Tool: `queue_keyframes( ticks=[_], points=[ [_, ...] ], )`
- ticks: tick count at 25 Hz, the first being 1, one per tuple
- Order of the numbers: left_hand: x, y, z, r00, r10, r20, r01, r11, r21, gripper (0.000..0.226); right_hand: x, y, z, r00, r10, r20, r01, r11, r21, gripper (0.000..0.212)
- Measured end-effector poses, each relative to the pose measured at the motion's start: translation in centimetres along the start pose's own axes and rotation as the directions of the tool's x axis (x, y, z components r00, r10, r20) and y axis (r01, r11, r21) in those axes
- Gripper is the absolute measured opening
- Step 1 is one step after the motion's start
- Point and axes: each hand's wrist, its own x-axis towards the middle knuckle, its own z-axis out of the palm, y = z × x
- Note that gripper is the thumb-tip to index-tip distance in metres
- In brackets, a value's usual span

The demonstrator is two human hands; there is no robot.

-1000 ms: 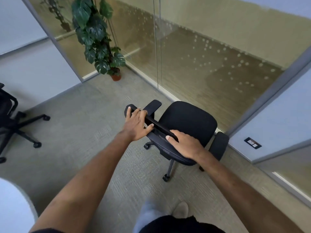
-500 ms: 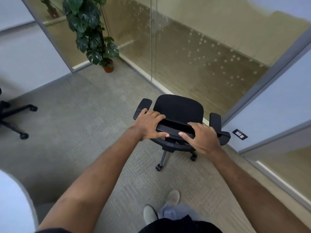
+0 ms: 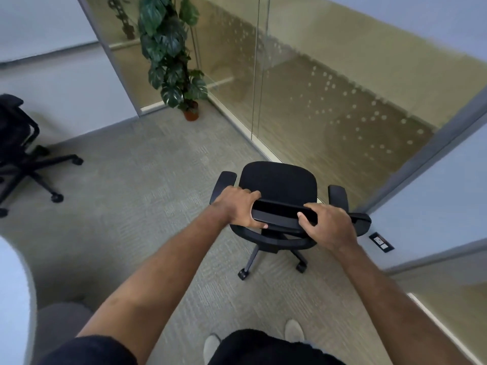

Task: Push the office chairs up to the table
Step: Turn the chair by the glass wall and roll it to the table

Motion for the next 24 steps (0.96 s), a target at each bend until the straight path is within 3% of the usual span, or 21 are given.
queue_keyframes(
  ticks=[11,16,24],
  points=[
    [2.3,8.7,0.1,0.962,-0.269,-0.041,0.265,0.961,-0.082,0.087,4.1,9.5,-1.8,0.974,-0.218,0.056,0.218,0.976,0.003,0.037],
    [1.5,9.5,0.0,0.946,-0.323,-0.035,0.319,0.944,-0.086,0.086,5.1,10.1,-0.8,0.957,-0.289,0.038,0.288,0.957,0.023,0.048],
    [-1.3,9.5,0.9,0.878,-0.474,-0.071,0.465,0.879,-0.106,0.091,8.0,8.4,0.8,0.898,-0.438,0.049,0.433,0.897,0.09,0.046]
  ],
)
